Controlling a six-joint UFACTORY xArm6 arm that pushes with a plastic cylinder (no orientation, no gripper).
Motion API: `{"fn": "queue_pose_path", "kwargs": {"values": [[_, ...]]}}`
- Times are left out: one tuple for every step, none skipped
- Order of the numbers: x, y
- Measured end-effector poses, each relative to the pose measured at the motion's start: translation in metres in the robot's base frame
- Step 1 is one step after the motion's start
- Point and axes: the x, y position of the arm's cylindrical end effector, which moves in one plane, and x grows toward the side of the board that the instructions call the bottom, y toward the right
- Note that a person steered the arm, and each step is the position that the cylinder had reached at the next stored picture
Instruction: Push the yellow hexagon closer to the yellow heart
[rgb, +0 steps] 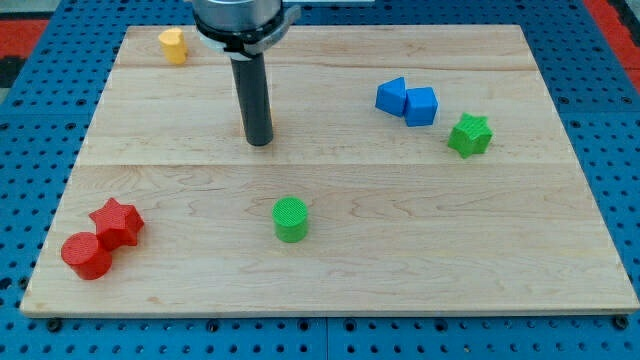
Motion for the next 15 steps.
{"fn": "queue_pose_path", "kwargs": {"values": [[-0.009,-0.002],[-0.018,-0.002],[-0.028,-0.002],[-0.038,-0.001],[-0.043,0.010],[-0.044,0.038],[-0.047,0.046],[-0.058,0.043],[-0.078,0.014],[-0.089,-0.003],[-0.087,-0.003],[-0.068,0.005],[-0.060,0.002],[-0.060,0.000],[-0.066,-0.006]]}}
